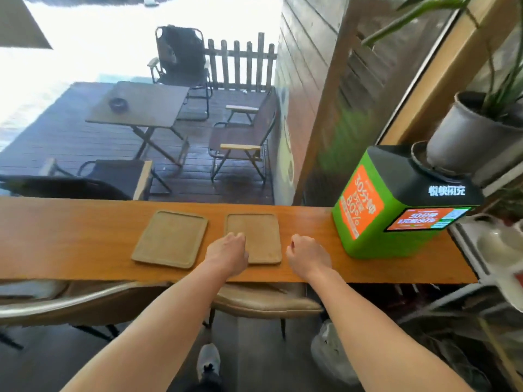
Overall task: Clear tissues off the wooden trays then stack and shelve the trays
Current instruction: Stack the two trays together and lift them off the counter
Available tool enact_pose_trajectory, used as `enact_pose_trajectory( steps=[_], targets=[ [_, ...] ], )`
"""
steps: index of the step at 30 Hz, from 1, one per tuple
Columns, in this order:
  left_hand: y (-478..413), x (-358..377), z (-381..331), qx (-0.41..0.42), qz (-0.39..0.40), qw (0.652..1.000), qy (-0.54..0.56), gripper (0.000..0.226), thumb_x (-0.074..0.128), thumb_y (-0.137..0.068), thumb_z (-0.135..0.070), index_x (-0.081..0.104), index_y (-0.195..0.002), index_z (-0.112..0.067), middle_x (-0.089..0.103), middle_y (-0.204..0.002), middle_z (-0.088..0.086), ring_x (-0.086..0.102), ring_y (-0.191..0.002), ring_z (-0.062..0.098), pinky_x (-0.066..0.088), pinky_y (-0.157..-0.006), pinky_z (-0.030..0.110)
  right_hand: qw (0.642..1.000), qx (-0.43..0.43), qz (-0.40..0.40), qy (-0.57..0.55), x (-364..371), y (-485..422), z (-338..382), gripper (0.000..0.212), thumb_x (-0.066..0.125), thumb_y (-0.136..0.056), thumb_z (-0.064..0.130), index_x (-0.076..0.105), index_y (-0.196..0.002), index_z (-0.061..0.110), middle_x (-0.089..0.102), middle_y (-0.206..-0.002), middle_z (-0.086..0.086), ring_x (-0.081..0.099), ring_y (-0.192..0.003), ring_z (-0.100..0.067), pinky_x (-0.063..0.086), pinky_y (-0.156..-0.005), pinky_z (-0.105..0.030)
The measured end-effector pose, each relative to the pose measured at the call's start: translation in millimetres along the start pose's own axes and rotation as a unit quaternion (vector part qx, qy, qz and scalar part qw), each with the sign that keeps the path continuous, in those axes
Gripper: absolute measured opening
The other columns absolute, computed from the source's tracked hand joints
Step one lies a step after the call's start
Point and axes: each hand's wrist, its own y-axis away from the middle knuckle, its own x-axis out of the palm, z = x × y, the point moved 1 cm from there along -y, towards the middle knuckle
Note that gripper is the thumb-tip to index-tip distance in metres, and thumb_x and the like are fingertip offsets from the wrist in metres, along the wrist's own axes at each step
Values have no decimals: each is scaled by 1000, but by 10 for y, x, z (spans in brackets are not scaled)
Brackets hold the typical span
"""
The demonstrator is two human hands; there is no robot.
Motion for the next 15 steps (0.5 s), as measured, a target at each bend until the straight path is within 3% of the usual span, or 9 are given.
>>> enact_pose_trajectory(
  steps=[2, 10, 15],
  targets=[
    [-144, 8, 246, -4, 22, 1000, -14, 25, 45, -94, -30, 55, -111, -15, 60, -110, 7, 61, -97, 30, 45, -69, 37, 1000, 12, 2, 7, 65, -157, 159, 18, 42, -97, 31, 54, -90, 20, 62, -94, -2, 56, -76, -20, 44, -59, -32],
    [-623, 107, 839, -38, 100, 994, 9, 27, 41, -96, -26, 54, -114, -11, 61, -117, 11, 61, -103, 32, 44, -70, 37, 996, 84, 29, 26, 276, -521, 367, 14, 44, -96, 31, 51, -90, 20, 53, -92, 0, 52, -79, -22, 40, -63, -33],
    [-770, 267, 911, -42, 145, 988, 29, 21, 43, -95, -26, 54, -107, -12, 62, -110, 10, 60, -94, 30, 49, -71, 39, 988, 126, 82, 37, 503, -673, 228, 14, 42, -96, 32, 47, -93, 20, 52, -96, -2, 52, -83, -24, 41, -65, -34]
  ],
)
